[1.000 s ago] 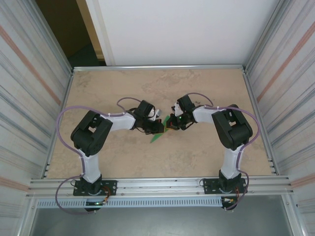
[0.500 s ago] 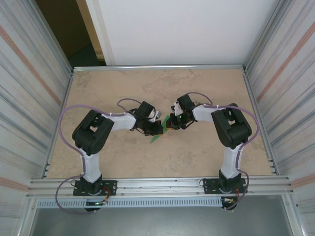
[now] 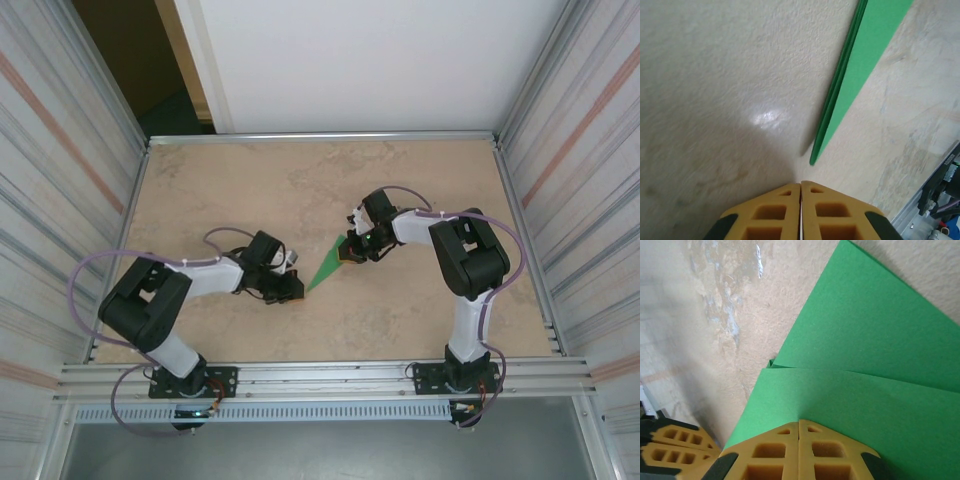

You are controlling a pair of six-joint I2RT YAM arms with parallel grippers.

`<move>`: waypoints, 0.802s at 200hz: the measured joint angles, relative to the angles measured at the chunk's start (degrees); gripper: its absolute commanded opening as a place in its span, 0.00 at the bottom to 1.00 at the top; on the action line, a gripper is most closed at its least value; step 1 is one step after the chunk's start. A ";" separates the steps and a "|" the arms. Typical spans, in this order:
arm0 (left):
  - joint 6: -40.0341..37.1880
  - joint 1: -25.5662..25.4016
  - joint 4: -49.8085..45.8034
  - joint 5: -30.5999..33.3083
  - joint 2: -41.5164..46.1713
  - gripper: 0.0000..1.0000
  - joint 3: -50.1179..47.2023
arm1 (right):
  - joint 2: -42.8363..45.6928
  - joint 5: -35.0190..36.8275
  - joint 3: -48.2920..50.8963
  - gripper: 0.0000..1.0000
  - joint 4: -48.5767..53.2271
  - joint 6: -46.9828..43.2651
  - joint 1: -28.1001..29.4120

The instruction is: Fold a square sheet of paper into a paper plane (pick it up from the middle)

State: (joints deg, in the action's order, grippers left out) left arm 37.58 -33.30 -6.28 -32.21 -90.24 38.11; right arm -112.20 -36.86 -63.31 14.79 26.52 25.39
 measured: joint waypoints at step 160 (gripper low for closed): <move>-11.74 17.64 -13.64 14.97 24.11 0.99 6.64 | 16.92 34.95 -3.93 0.71 15.69 24.90 14.14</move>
State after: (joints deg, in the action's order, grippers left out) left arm 25.85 -15.66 -19.92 -17.23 -66.13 44.75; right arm -95.29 -1.91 -67.24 30.48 51.42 39.53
